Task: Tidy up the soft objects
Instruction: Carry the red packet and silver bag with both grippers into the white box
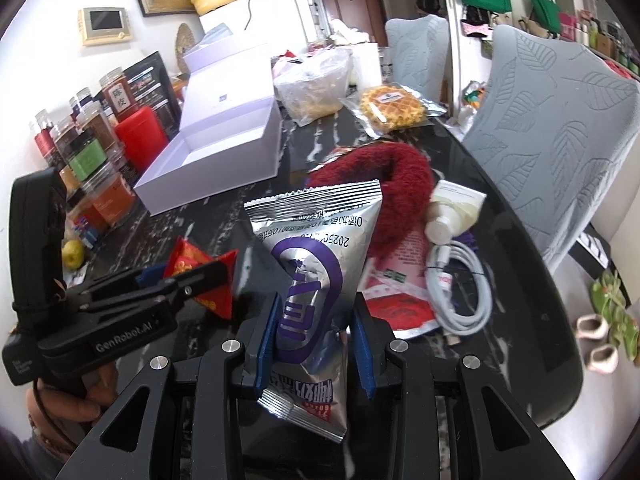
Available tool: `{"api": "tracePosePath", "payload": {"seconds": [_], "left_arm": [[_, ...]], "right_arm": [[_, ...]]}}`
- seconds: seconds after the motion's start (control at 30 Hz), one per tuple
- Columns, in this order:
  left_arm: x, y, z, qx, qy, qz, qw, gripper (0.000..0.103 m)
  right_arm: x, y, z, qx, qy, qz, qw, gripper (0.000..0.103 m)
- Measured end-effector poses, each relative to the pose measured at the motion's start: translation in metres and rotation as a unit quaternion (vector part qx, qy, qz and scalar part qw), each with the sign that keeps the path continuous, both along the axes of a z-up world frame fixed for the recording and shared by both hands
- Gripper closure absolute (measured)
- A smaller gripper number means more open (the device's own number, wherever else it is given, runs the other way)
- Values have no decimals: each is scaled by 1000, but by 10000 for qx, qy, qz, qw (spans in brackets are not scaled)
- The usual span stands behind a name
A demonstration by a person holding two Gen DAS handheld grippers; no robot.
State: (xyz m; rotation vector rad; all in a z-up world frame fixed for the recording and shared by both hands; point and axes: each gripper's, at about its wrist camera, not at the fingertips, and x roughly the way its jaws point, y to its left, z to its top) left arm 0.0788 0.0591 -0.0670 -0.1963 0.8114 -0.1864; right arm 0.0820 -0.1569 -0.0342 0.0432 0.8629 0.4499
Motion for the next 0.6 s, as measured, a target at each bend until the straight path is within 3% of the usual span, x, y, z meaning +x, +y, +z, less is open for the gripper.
{"api": "tracePosePath", "payload": {"seconds": [0.6], "left_arm": [[-22,73,46,415,-624,1023,9919,63]], "right_arm": [[9,78,12,293,-69,1094,9935,70]]}}
